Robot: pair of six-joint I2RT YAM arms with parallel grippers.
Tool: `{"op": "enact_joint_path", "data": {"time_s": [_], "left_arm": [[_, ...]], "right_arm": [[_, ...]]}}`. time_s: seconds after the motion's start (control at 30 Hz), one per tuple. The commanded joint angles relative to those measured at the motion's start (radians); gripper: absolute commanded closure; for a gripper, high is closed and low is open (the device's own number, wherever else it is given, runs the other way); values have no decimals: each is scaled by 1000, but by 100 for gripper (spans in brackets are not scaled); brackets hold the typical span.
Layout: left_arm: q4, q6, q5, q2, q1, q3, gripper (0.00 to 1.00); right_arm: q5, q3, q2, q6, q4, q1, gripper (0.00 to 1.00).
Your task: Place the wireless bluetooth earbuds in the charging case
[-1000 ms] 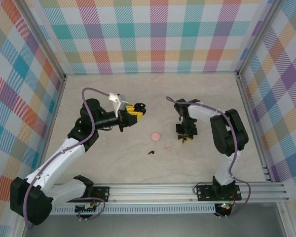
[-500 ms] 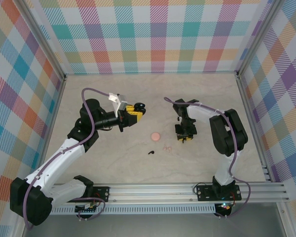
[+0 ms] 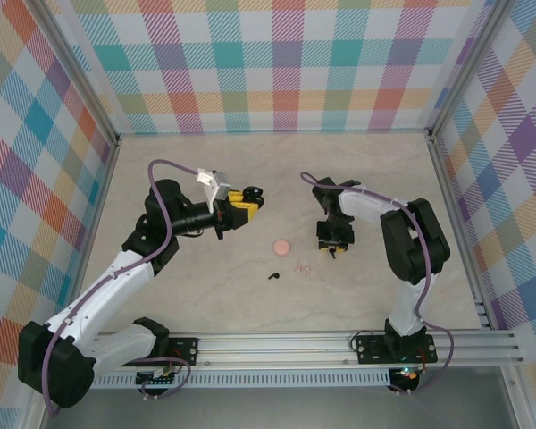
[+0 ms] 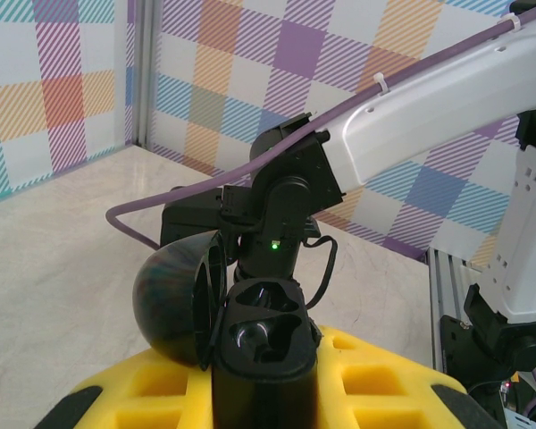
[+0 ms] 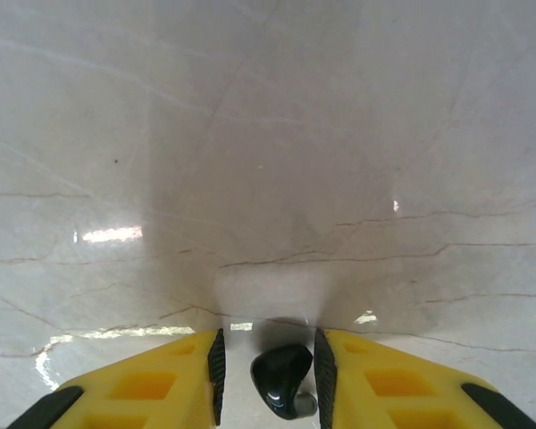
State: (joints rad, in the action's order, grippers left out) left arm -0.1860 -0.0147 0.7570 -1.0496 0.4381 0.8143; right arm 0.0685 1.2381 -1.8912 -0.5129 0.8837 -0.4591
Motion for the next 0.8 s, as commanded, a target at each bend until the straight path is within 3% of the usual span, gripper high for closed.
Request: {"op": "enact_joint_path", "data": {"time_s": [0.0, 0.77], "left_arm": [[-32, -1, 4, 21, 7, -5, 83], [-32, -1, 4, 21, 7, -5, 83]], "right_arm": [[22, -16, 29, -67, 3, -7, 65], [-6, 10, -9, 125, 39, -7, 65]]}}
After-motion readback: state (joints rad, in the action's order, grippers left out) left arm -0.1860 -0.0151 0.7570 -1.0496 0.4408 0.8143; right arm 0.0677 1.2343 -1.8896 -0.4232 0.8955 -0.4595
